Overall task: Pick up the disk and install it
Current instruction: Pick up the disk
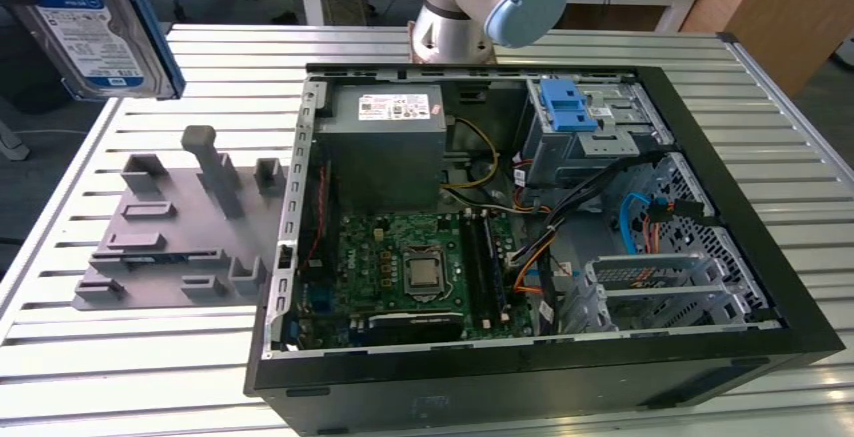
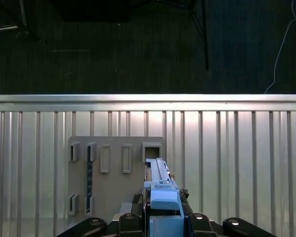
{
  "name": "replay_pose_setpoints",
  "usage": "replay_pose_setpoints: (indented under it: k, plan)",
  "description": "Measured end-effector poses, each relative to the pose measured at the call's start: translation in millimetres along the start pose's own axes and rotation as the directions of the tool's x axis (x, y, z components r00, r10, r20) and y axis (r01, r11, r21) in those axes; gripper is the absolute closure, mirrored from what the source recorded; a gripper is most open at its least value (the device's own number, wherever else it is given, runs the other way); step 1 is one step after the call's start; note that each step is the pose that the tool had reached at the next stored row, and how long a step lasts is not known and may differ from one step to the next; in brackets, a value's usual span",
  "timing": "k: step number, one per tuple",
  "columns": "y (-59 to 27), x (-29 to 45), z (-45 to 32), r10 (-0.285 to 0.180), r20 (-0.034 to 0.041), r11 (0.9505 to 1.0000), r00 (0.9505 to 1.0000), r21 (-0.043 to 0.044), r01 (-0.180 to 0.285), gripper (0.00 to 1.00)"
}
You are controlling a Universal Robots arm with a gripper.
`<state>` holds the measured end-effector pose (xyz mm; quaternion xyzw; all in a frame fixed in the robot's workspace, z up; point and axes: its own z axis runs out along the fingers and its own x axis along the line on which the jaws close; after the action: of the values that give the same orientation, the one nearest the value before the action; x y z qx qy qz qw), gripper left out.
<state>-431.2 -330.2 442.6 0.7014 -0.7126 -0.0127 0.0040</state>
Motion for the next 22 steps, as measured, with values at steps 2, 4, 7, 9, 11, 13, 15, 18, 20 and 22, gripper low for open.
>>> replay_pose_setpoints:
  k: [2,4,7,9,11,13,15,18,20,22]
  plan:
    - [0.1,0.0,-2.8,0.000,0.0000,1.0000,1.0000,0.0000,0.000,0.64]
    - [0.2,-0.1,-5.6,0.000,0.0001,1.0000,1.0000,0.0001,0.000,0.64]
    - [0.2,-0.1,-10.1,0.000,0.0001,1.0000,1.0000,0.0002,0.000,0.64]
    - [0.3,-0.1,-13.1,0.000,0.0000,1.0000,1.0000,0.0001,0.000,0.64]
    - [0.4,-0.2,-15.9,0.000,0.0000,1.0000,1.0000,0.0001,0.000,0.64]
    - [0.5,-0.2,-18.5,0.000,0.0000,1.0000,1.0000,0.0002,0.000,0.64]
    - [0.5,-0.3,-20.9,0.000,0.0000,1.0000,1.0000,0.0001,0.000,0.64]
    - [0.6,-0.3,-25.2,0.000,0.0001,1.0000,1.0000,0.0002,0.000,0.64]
    - [0.7,-0.4,-28.4,0.000,0.0000,1.0000,1.0000,0.0001,0.000,0.64]
    - [0.8,-0.4,-31.5,0.000,0.0000,1.0000,1.0000,0.0002,0.000,0.64]
